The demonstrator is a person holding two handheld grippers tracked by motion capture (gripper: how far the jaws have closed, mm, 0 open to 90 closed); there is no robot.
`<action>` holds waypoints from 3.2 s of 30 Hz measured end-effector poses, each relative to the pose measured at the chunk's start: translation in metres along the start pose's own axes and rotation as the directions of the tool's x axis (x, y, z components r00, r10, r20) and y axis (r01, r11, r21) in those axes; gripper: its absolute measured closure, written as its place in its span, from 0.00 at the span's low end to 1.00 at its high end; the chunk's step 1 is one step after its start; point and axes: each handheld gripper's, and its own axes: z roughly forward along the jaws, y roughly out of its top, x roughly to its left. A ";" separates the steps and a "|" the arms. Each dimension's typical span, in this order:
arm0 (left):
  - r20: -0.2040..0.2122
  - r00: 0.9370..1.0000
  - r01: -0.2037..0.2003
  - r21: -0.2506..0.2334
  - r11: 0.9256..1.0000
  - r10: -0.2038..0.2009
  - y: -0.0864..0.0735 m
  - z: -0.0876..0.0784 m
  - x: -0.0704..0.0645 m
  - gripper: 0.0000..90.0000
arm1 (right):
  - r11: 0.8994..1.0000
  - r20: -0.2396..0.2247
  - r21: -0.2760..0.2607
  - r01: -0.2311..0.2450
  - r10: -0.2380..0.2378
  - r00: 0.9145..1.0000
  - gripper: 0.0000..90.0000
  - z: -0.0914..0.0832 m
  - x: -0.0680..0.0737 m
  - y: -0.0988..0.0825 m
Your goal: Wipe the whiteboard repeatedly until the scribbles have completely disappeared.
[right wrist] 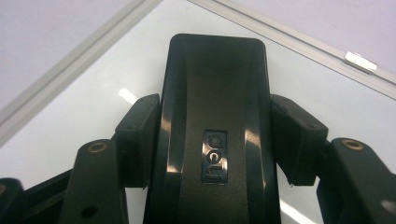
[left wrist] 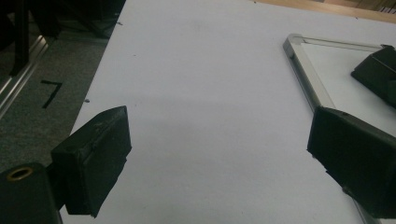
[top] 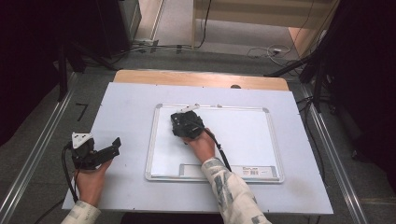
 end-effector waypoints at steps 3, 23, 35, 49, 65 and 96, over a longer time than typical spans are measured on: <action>-0.004 1.000 0.002 0.001 1.000 -0.002 0.000 0.000 -0.001 0.07 | 1.000 0.007 0.002 -0.003 0.003 1.000 0.41 -0.005 -0.002 -0.006; 0.007 1.000 -0.005 -0.001 1.000 0.005 0.001 0.002 -0.004 0.07 | 0.996 -0.092 -0.008 0.088 -0.088 0.992 0.41 -0.011 0.052 -0.012; 0.011 1.000 -0.003 0.001 1.000 0.003 0.000 -0.001 0.000 0.07 | 1.000 0.012 0.011 0.005 -0.005 1.000 0.41 0.026 0.023 0.030; 0.013 1.000 -0.005 -0.002 1.000 0.005 0.001 0.000 -0.002 0.07 | 0.999 0.040 0.014 -0.042 0.041 0.998 0.41 0.034 0.017 0.039; 0.007 1.000 0.001 -0.002 1.000 -0.001 0.001 0.000 -0.002 0.07 | 1.000 -0.004 0.013 -0.016 0.016 1.000 0.41 0.014 0.028 0.016; -0.007 1.000 -0.016 -0.001 1.000 0.015 0.001 0.000 -0.006 0.07 | 0.997 -0.088 -0.077 0.025 -0.032 0.996 0.41 -0.048 0.050 -0.009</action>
